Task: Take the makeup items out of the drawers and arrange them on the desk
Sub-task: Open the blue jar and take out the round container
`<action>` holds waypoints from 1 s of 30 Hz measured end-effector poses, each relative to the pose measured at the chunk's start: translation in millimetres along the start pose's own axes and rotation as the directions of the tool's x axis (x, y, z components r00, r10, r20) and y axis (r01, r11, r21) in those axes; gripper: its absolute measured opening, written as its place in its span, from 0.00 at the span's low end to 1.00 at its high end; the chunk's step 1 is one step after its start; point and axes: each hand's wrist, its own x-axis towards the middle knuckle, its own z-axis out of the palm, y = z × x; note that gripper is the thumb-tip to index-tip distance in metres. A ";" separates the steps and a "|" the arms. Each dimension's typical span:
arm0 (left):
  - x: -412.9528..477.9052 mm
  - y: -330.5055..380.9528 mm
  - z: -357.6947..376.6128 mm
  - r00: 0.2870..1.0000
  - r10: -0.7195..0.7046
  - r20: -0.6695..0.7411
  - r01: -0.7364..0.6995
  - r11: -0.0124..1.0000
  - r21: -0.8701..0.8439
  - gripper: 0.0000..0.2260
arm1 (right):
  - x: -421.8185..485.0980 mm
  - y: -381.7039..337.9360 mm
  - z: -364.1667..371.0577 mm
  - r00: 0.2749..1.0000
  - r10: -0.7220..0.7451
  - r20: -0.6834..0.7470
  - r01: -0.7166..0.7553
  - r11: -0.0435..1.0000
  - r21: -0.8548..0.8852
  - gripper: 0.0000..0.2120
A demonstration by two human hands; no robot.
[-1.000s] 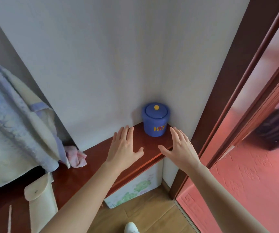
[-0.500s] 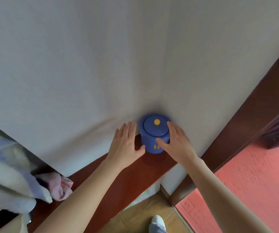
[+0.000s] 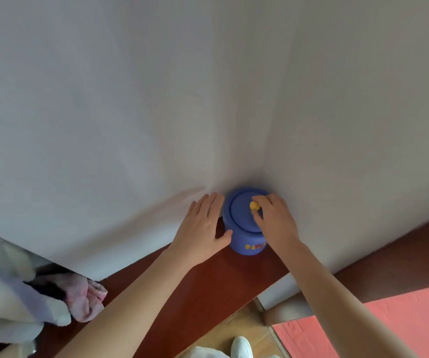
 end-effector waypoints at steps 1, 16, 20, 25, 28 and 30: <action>1.6 -1.5 2.0 1.000 0.021 0.006 -0.021 1.000 -0.023 0.36 | 0.4 1.7 0.8 1.000 0.007 0.001 -0.007 1.000 0.023 0.12; 77.4 24.2 34.4 0.949 0.195 0.250 -0.131 0.959 -0.250 0.17 | -77.1 30.4 -36.0 0.863 0.484 -0.142 -0.247 0.652 0.717 0.08; 107.5 35.4 58.4 0.870 0.135 0.474 -0.151 0.989 -0.005 0.20 | -93.3 29.8 -40.9 0.822 0.557 -0.121 -0.289 0.590 0.754 0.08; 115.2 47.9 64.7 0.848 0.047 0.528 -0.173 0.966 0.192 0.18 | -97.6 28.4 -40.1 0.814 0.569 -0.114 -0.291 0.569 0.769 0.07; 116.2 49.1 59.7 0.838 0.031 0.545 -0.164 0.967 0.196 0.16 | -94.9 27.2 -41.4 0.815 0.567 -0.116 -0.282 0.564 0.776 0.08; 115.7 46.5 55.2 0.844 0.041 0.535 -0.163 0.970 0.182 0.17 | -92.9 26.3 -41.5 0.813 0.572 -0.111 -0.281 0.552 0.785 0.08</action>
